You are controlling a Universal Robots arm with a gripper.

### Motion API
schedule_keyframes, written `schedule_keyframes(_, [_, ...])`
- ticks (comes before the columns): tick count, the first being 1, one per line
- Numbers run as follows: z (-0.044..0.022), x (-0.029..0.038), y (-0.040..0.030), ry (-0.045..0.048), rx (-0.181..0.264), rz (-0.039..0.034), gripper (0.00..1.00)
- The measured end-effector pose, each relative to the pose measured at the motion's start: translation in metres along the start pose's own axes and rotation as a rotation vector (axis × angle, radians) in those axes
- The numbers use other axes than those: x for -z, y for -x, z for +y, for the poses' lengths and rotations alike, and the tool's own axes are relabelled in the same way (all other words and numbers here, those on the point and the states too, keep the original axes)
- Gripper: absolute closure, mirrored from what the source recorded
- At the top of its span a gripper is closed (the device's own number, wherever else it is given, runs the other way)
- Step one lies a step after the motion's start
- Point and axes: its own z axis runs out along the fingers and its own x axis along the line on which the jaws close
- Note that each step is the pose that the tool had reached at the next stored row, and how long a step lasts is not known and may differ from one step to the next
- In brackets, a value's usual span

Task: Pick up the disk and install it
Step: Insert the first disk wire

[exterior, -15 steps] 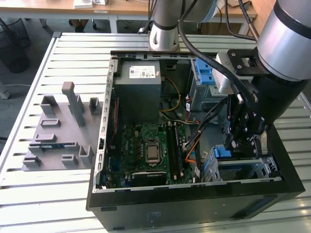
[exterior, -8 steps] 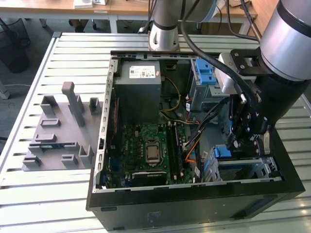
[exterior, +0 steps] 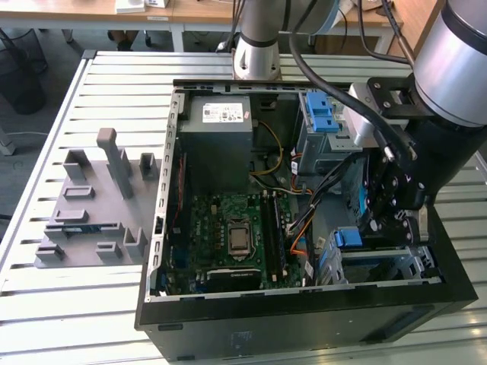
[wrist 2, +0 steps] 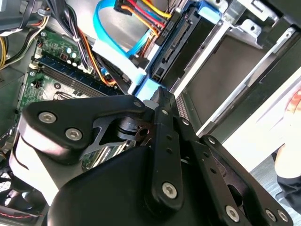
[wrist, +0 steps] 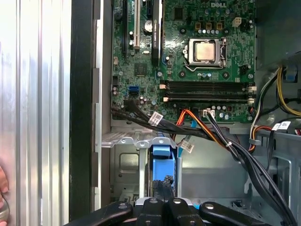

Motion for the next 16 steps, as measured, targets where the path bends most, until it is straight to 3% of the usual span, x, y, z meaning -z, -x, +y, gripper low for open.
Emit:
schedule_keyframes(9, [-0.0127, 0.0001, 0.0002, 0.0, 0.0, 0.0, 0.89])
schedule_keyframes(16, [-0.0135, 0.003, 0.0003, -0.0007, 0.0, 0.0, 0.89])
